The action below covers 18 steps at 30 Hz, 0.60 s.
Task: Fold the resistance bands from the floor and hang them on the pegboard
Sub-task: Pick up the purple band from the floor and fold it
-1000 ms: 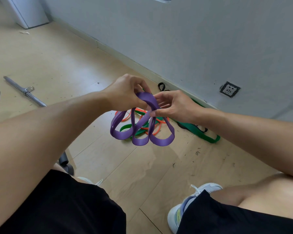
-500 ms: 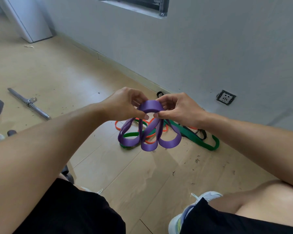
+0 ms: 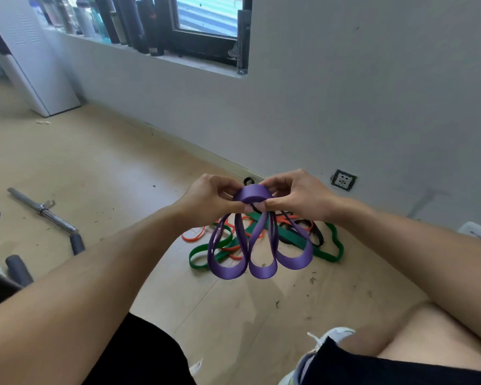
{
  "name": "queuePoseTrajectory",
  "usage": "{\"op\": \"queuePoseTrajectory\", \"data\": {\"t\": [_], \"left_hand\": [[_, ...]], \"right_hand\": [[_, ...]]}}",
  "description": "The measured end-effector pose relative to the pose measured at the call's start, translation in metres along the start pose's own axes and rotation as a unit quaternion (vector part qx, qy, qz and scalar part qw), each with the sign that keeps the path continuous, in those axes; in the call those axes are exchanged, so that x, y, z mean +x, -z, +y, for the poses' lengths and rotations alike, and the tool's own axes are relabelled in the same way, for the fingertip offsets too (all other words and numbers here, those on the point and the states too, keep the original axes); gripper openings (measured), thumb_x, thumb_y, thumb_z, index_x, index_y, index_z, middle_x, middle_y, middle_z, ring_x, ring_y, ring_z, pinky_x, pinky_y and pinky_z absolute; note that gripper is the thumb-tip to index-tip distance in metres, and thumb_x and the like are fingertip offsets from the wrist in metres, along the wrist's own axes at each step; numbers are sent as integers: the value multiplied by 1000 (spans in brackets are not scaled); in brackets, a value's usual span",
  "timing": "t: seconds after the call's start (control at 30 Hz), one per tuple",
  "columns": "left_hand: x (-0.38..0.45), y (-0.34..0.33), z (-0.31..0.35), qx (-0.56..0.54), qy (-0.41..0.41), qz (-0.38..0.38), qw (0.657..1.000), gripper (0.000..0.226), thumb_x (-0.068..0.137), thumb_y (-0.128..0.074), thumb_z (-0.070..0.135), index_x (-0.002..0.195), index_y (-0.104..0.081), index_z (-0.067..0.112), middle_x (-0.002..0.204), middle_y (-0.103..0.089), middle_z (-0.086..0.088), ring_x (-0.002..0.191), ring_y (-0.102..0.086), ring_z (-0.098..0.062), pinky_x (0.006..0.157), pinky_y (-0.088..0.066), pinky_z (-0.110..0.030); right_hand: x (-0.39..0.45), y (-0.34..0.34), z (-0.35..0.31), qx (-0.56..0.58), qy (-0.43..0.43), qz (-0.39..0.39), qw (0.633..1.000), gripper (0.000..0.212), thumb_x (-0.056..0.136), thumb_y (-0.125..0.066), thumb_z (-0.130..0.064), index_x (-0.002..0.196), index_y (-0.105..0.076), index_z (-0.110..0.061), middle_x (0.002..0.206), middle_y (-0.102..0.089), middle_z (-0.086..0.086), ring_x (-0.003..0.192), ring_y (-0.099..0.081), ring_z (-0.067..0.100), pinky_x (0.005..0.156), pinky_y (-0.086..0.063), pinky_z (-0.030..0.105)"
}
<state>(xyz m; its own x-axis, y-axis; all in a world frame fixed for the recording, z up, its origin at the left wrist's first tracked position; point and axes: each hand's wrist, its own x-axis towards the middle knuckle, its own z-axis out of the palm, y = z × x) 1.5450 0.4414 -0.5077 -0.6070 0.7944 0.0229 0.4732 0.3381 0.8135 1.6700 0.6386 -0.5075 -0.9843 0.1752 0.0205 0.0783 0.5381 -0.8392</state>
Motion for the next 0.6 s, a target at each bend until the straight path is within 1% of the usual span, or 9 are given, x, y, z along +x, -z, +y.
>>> {"op": "queuePoseTrajectory", "data": {"t": [0.17,0.23,0.3,0.37,0.43,0.47,0.53,0.57,0.6], "left_hand": [[27,-17,-6,8,-30,1,1000,24,82,-83,20,105,-78,16,79,-75,9,65,-66,7,58,-45,-4],[42,-20,-14,1,-26,8,1000,21,83,-81,20,104,-77,18,77,-74,10,64,-67,7,57,-46,-5],[57,-26,-28,4,-13,0,1000,20,83,-81,19,103,-77,17,78,-75,6,65,-69,1,57,-51,-10],[74,-34,-46,17,7,-21,1000,22,82,-81,20,104,-76,17,82,-76,2,71,-72,-8,66,-60,-22],[92,-41,-65,14,30,-26,999,22,82,-81,21,104,-76,18,83,-76,1,74,-73,-12,71,-62,-31],[102,-43,-72,6,39,-25,999,21,83,-81,21,103,-77,18,84,-76,1,74,-72,-11,71,-62,-30],[119,-46,-83,-7,52,-23,998,20,85,-79,20,105,-76,18,87,-76,5,77,-71,-5,69,-60,-23],[125,-48,-84,-14,63,-20,998,21,86,-79,21,106,-76,20,89,-75,8,80,-70,-3,71,-59,-22],[130,-49,-84,-27,78,-11,997,22,85,-79,21,106,-76,22,89,-75,11,82,-70,-2,74,-59,-24]], "right_hand": [[10,6,21,14,-34,21,999,30,86,-85,-21,115,-77,-20,99,-80,0,85,-74,8,80,-59,25],[21,4,38,40,-41,44,997,31,87,-84,-18,117,-76,-19,102,-80,3,89,-76,14,85,-60,29],[33,-1,62,51,-52,52,996,38,87,-84,-18,123,-73,-21,106,-80,3,99,-76,23,93,-60,36],[47,-7,88,51,-65,43,996,44,84,-86,-22,125,-70,-24,107,-80,-2,102,-76,20,95,-61,37],[63,-13,109,52,-84,37,994,41,84,-87,-24,122,-70,-26,107,-79,-5,100,-76,16,91,-61,34],[71,-15,117,54,-93,37,994,39,85,-86,-24,122,-71,-26,107,-79,-6,98,-76,11,87,-60,28],[86,-14,125,52,-111,39,992,36,87,-84,-22,121,-72,-26,105,-78,-11,92,-73,-3,78,-54,12],[93,-12,126,51,-121,41,990,35,88,-83,-21,120,-73,-27,104,-78,-14,89,-71,-7,74,-51,7],[98,-9,126,55,-129,44,989,34,87,-83,-19,118,-73,-28,102,-78,-15,87,-71,-9,73,-49,6]]}}
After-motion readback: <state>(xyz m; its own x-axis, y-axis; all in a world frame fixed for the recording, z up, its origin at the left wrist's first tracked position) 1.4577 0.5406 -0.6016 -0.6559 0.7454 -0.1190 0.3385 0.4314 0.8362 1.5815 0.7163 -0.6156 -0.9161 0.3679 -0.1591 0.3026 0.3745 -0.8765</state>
